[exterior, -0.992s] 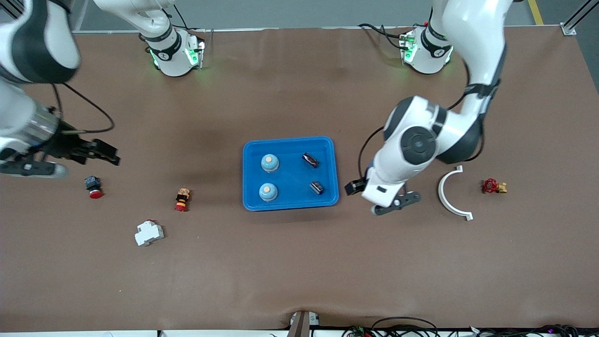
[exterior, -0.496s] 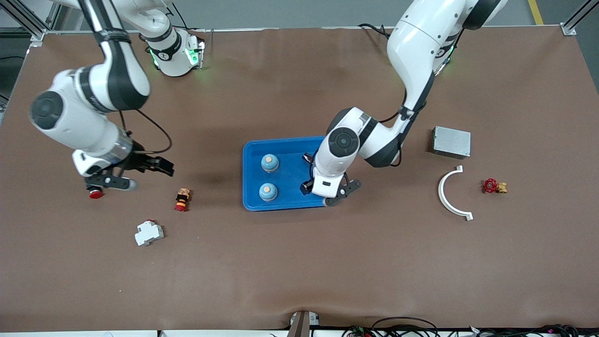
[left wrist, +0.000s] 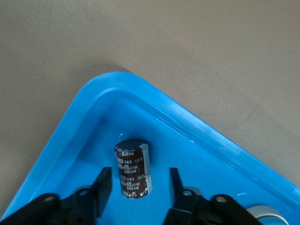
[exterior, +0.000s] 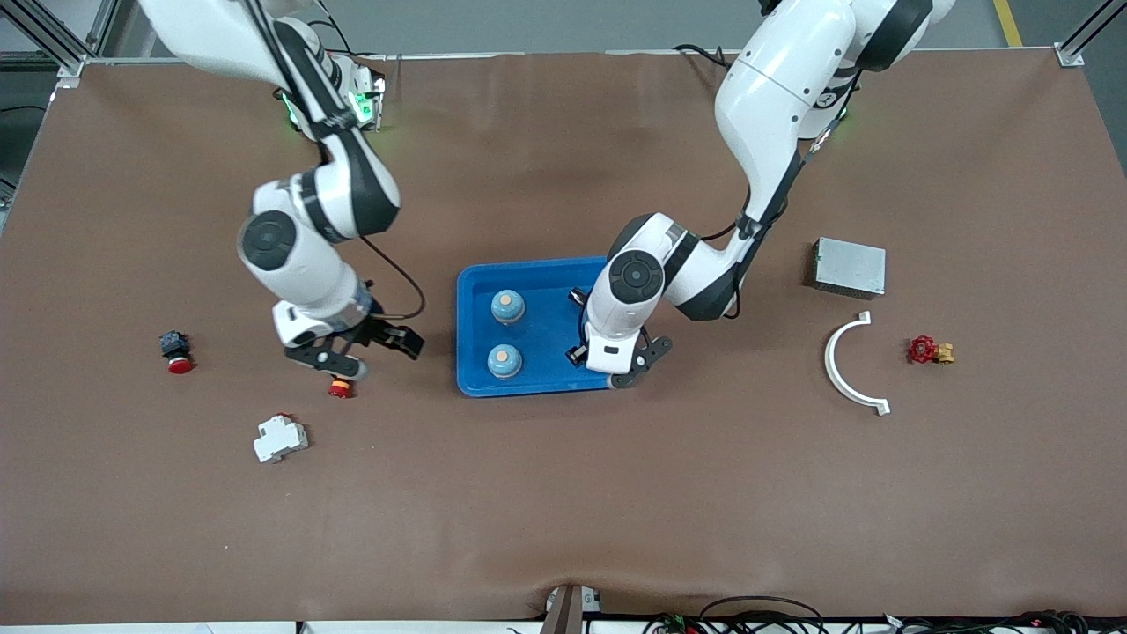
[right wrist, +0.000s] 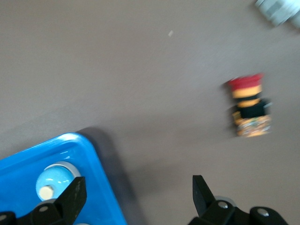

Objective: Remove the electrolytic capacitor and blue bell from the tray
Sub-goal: 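Grasp a dark capacitor with the left gripper while the right gripper reaches a bell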

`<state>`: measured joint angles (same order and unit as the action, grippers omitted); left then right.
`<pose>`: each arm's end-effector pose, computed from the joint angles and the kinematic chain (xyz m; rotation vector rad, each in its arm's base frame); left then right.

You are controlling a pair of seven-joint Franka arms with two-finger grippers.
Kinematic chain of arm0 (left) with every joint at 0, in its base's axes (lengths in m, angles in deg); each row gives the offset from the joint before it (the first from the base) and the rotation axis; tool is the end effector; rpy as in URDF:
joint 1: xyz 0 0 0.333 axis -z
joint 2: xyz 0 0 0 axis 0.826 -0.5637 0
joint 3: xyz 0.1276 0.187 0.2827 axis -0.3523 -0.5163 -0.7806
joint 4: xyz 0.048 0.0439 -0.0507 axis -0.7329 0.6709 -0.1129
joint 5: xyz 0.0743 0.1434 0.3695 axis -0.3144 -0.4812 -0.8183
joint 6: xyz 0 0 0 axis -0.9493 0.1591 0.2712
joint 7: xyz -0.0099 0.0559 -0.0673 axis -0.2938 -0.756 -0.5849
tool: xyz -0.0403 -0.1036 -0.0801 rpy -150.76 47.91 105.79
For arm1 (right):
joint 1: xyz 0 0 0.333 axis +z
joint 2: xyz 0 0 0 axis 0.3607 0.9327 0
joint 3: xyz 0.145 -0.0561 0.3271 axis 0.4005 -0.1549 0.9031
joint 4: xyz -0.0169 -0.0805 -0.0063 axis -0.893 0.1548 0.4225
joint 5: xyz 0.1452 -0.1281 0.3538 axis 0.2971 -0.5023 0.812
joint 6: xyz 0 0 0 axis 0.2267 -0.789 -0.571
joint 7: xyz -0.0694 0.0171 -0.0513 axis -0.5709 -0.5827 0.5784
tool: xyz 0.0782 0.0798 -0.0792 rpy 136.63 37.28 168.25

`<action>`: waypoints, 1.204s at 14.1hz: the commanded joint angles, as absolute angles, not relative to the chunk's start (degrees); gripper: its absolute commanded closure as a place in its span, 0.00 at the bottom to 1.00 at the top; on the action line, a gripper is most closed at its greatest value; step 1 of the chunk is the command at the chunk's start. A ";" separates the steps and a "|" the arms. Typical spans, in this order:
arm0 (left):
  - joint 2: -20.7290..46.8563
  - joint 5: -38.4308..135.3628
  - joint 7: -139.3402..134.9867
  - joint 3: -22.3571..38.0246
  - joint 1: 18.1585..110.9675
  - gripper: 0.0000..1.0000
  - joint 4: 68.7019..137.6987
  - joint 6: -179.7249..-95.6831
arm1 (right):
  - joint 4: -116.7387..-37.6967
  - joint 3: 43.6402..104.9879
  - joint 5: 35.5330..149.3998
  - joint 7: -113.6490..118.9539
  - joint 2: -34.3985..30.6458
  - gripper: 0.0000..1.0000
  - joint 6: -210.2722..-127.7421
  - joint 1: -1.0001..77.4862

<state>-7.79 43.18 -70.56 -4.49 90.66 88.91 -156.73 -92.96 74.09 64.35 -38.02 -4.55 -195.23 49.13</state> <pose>0.5879 -0.4930 0.1939 2.8433 0.9930 -0.0924 0.5943 0.2497 0.2934 -2.9836 0.5115 -0.0982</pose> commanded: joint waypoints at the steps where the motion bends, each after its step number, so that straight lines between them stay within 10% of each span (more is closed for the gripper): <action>1: -8.42 43.52 -72.54 -5.04 91.99 0.47 87.78 -157.04 | -88.77 73.44 65.11 -44.46 -0.83 0.00 -195.51 52.61; 4: -9.39 43.34 -72.28 -5.31 92.08 0.48 87.86 -157.04 | -84.91 73.44 64.85 -49.03 3.91 0.00 -195.68 55.59; 7: -8.08 43.43 -72.98 -5.22 91.73 1.00 87.86 -156.34 | -79.20 73.26 64.32 -55.62 9.62 0.00 -195.59 58.49; 17: 10.72 43.25 -68.87 -5.39 79.53 1.00 89.26 -134.29 | -74.17 72.91 60.11 -64.77 16.75 0.00 -197.26 62.36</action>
<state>7.54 43.17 -72.02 -5.55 82.11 86.19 -136.59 -75.49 73.81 62.33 -61.34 15.02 -196.47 60.81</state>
